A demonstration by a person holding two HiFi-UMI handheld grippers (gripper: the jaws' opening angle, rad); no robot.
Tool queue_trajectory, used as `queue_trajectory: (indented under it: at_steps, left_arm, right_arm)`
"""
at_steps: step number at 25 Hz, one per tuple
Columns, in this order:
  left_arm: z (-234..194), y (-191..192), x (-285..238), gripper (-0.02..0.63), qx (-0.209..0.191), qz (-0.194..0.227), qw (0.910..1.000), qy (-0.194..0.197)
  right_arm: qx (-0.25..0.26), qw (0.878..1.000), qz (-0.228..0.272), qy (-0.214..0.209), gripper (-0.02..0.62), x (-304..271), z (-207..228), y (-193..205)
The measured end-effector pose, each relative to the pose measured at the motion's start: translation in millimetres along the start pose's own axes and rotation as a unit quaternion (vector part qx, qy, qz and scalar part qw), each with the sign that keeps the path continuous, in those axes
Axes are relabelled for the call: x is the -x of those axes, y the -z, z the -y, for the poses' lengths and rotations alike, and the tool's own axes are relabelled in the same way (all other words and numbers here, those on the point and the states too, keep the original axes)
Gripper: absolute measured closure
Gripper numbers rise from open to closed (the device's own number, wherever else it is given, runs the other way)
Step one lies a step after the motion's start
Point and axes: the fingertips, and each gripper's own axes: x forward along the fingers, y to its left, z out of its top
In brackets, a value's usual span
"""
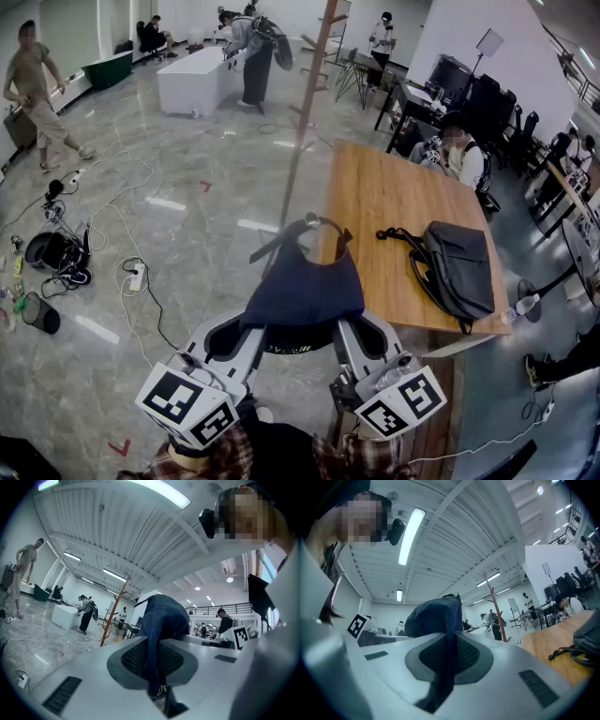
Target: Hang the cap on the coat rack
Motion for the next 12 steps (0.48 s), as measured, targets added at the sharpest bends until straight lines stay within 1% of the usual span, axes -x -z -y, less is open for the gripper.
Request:
queue_trajectory:
  at_steps: [7, 12]
  left_arm:
    - [-5, 17, -12, 0.565, 0.006, -0.009, 0.9999, -0.001]
    - [-48, 7, -38, 0.565, 0.005, -0.007, 0.9999, 0.007]
  right_arm:
    - [-0.011, 1.000, -0.008, 0.004, 0.571, 0, 17, 16]
    - [-0.008, 1.000, -0.004, 0.008, 0.571, -47, 34, 19]
